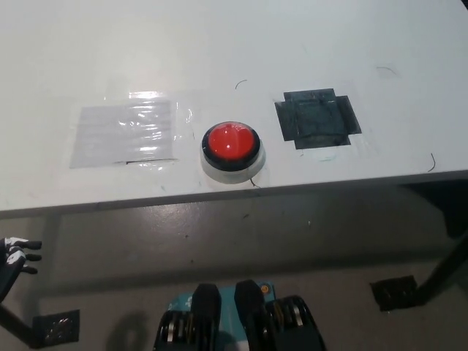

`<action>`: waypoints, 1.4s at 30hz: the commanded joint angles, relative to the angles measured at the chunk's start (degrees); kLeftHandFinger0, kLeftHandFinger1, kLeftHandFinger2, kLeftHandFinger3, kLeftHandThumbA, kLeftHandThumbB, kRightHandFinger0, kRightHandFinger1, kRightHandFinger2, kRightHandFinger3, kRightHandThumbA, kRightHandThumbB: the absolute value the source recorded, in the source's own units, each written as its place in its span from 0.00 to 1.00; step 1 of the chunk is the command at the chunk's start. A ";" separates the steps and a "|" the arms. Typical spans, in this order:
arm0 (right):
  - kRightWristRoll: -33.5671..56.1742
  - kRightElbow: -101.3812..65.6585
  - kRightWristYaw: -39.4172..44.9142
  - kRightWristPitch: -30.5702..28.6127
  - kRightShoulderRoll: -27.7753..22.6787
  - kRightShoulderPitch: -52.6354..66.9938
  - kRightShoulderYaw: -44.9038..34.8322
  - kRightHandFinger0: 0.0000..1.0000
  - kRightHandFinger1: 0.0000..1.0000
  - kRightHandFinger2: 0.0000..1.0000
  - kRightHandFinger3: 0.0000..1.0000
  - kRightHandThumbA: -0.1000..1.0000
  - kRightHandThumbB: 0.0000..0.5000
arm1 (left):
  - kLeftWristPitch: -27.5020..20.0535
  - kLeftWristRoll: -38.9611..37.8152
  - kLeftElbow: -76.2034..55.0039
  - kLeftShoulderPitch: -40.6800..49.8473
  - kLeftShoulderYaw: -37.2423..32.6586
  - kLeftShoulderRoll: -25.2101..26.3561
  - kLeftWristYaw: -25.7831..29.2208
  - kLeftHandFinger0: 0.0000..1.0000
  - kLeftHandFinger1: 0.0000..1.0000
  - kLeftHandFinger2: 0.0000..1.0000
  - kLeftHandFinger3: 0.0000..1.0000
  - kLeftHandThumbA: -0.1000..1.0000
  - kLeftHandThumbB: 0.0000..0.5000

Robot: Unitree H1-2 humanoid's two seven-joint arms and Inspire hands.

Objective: The robot uses its right hand to make a fist and press the red button kept in the middle of the desk

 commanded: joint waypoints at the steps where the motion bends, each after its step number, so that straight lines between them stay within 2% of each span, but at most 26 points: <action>1: 0.27 2.52 0.82 0.15 -1.51 -11.43 4.41 0.82 0.96 0.91 0.98 1.00 0.49 | -1.82 -0.47 -1.68 -0.44 0.43 2.36 -1.21 0.52 0.56 0.64 0.65 0.63 0.00; 2: -0.52 4.15 1.16 0.15 -0.68 -14.10 5.49 0.82 0.96 0.91 0.97 1.00 0.52 | -0.37 -0.13 -2.35 -0.36 0.50 2.12 -0.64 0.55 0.59 0.67 0.68 0.63 0.02; 3: -1.62 5.60 1.41 0.15 0.27 -16.33 6.48 0.81 0.95 0.90 0.96 1.00 0.56 | -0.94 0.02 -2.22 -0.32 0.48 2.06 -0.55 0.57 0.61 0.69 0.69 0.63 0.00; 5: -2.72 8.04 1.47 0.15 1.49 -19.22 8.15 0.83 0.96 0.91 0.97 1.00 0.62 | -1.16 -0.15 -2.08 -0.32 0.44 2.14 -0.83 0.57 0.60 0.66 0.66 0.63 0.00; 7: -3.66 10.91 1.97 -0.47 2.76 -21.81 9.64 0.86 0.99 0.93 0.98 1.00 0.54 | -1.53 -0.23 -1.84 -0.40 0.47 2.14 -0.90 0.53 0.57 0.65 0.66 0.63 0.00; 9: -4.44 15.90 2.93 -3.14 3.87 -24.04 10.79 0.85 0.97 0.91 0.96 1.00 0.52 | -1.89 -0.97 -1.59 -0.48 0.70 1.97 -1.15 0.53 0.57 0.65 0.67 0.60 0.00; 10: -4.51 18.09 2.82 -3.40 5.43 -25.52 11.38 0.85 0.96 0.90 0.93 1.00 0.56 | -1.35 -0.94 -1.66 -0.33 0.70 2.13 -1.21 0.55 0.59 0.67 0.68 0.61 0.00; 11: -4.13 19.14 2.92 -3.23 6.33 -26.35 11.48 0.84 0.96 0.89 0.91 1.00 0.56 | -1.30 -0.91 -1.63 -0.32 0.72 2.13 -1.20 0.54 0.58 0.67 0.68 0.61 0.00; 12: -3.37 22.02 2.64 -3.69 9.02 -28.40 11.46 0.81 0.85 0.74 0.71 1.00 0.58 | -0.93 -0.31 -2.11 -0.12 0.43 2.43 -1.27 0.60 0.63 0.71 0.70 0.63 0.00; 13: -3.70 24.28 2.09 -4.89 10.90 -29.67 11.53 0.74 0.74 0.59 0.53 1.00 0.55 | -1.20 -0.32 -1.99 -0.16 0.51 2.37 -1.18 0.56 0.60 0.67 0.69 0.62 0.00; 14: -4.81 27.04 2.35 -7.15 11.85 -30.80 12.27 0.69 0.59 0.41 0.35 1.00 0.57 | -1.23 -0.48 -1.89 -0.18 0.54 2.36 -1.24 0.56 0.59 0.66 0.68 0.62 0.00; 15: -5.28 28.75 2.17 -8.03 13.08 -31.72 12.42 0.52 0.40 0.23 0.19 1.00 0.60 | -1.07 -0.06 -2.06 -0.23 0.29 2.25 -1.04 0.56 0.58 0.65 0.66 0.62 0.00; 16: -5.53 30.10 2.26 -8.74 13.93 -32.41 12.47 0.46 0.28 0.09 0.06 1.00 0.64 | -1.53 -0.51 -1.70 -0.32 0.35 2.13 -1.24 0.56 0.58 0.65 0.66 0.62 0.00; 17: -5.68 31.46 2.29 -9.35 15.20 -33.24 12.67 0.39 0.12 0.01 0.00 1.00 0.68 | -1.78 -0.95 -1.40 -0.44 0.52 1.98 -1.28 0.53 0.57 0.64 0.65 0.62 0.01; 18: -5.74 31.82 2.32 -9.51 15.60 -33.48 12.70 0.37 0.07 0.00 0.00 1.00 0.69 | -1.81 -1.04 -1.34 -0.48 0.58 1.93 -1.27 0.52 0.56 0.63 0.64 0.61 0.00; 19: -6.19 33.40 1.95 -10.61 16.70 -34.36 12.63 0.28 0.00 0.00 0.00 1.00 0.72 | -1.47 -0.77 -1.59 -0.78 0.40 1.97 -1.22 0.54 0.58 0.65 0.65 0.61 0.00; 20: -6.28 33.79 1.93 -10.81 17.70 -34.87 12.90 0.23 0.00 0.00 0.00 1.00 0.70 | -1.08 -0.51 -1.79 -0.68 0.30 2.03 -1.15 0.59 0.64 0.73 0.70 0.62 0.00; 22: -7.30 34.25 1.27 -9.96 20.40 -36.44 14.01 0.03 0.00 0.00 0.00 1.00 0.59 | -1.35 -0.43 -1.65 -0.62 0.31 1.99 -1.12 0.59 0.62 0.70 0.68 0.64 0.01; 23: -7.32 34.47 1.08 -9.71 20.94 -36.74 13.99 0.00 0.00 0.04 0.03 1.00 0.57 | -0.85 -0.30 -1.85 -0.77 0.25 2.07 -1.10 0.59 0.63 0.70 0.68 0.65 0.03; 24: -7.78 35.07 0.85 -9.76 21.75 -37.27 14.17 0.00 0.02 0.11 0.06 1.00 0.54 | -0.40 -0.15 -2.03 -0.76 0.23 2.06 -0.98 0.58 0.62 0.69 0.69 0.65 0.00; 25: -8.25 35.57 0.73 -9.94 22.16 -37.63 14.37 0.00 0.05 0.19 0.12 1.00 0.52 | -0.47 -0.16 -1.99 -0.78 0.23 2.04 -0.97 0.58 0.62 0.69 0.69 0.65 0.00; 26: -8.62 36.81 0.73 -10.47 22.77 -38.30 14.58 0.00 0.09 0.29 0.22 1.00 0.46 | -0.87 -0.06 -2.13 -0.66 0.12 2.13 -1.10 0.58 0.62 0.69 0.69 0.65 0.00; 27: -8.80 37.79 0.64 -10.84 23.43 -38.86 14.65 0.00 0.07 0.32 0.27 1.00 0.42 | -0.97 -0.55 -2.15 -0.64 0.25 2.02 -1.28 0.61 0.66 0.72 0.71 0.64 0.00; 30: -9.09 41.68 0.18 -12.66 26.09 -40.49 14.60 0.00 0.00 0.25 0.29 1.00 0.30 | 0.51 -0.66 -2.72 -0.64 0.34 1.93 -1.14 0.62 0.66 0.72 0.70 0.60 0.00; 35: -10.05 46.54 0.67 -16.75 29.46 -40.37 14.94 0.00 0.00 0.26 0.34 1.00 0.33 | -0.95 -1.03 -1.82 -0.82 0.43 1.92 -1.35 0.59 0.63 0.70 0.68 0.61 0.00; 42: -9.06 51.51 1.70 -21.36 32.42 -37.70 13.44 0.00 0.00 0.28 0.33 1.00 0.38 | -0.93 -1.09 -1.19 -1.85 -0.37 1.15 -1.63 0.58 0.63 0.69 0.67 0.58 0.00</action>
